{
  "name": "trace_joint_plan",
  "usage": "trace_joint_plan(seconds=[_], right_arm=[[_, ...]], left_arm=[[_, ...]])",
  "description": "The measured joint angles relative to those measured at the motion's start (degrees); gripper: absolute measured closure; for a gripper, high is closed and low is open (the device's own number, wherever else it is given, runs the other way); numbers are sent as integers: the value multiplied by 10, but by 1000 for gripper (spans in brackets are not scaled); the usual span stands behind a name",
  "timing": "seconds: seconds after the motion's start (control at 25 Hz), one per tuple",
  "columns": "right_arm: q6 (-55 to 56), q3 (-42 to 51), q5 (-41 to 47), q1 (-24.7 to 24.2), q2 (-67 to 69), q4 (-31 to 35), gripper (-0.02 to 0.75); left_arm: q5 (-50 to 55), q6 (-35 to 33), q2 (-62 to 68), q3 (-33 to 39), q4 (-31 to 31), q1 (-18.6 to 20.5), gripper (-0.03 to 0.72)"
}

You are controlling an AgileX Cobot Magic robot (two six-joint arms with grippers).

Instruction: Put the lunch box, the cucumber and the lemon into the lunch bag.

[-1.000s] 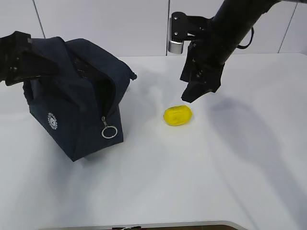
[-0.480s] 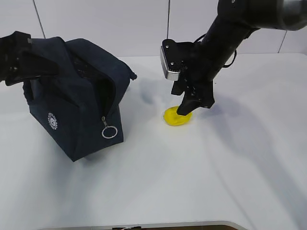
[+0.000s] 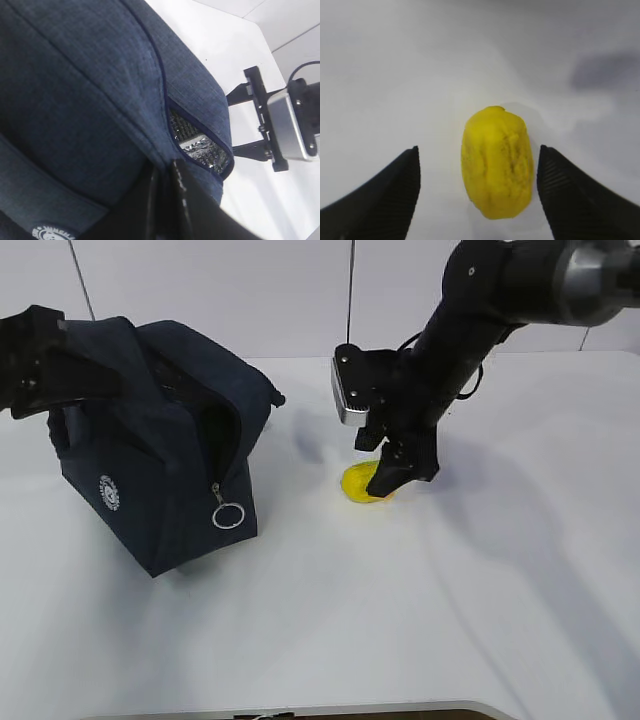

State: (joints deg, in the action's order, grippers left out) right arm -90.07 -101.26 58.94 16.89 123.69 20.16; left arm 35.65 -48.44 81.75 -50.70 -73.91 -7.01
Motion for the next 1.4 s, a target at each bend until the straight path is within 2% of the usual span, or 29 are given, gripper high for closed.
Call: trace_joint_plan(seconds=[1.0,1.16,1.4], right_arm=[[0,0,-43,0,44,-10,166],[0,0,-43,0,44,-10,200],[0,0,-43,0,44,-10,305]], left_arm=[[0,0,0,0,0,0,686],[0,0,0,0,0,0,686],[0,0,0,0,0,0,686]])
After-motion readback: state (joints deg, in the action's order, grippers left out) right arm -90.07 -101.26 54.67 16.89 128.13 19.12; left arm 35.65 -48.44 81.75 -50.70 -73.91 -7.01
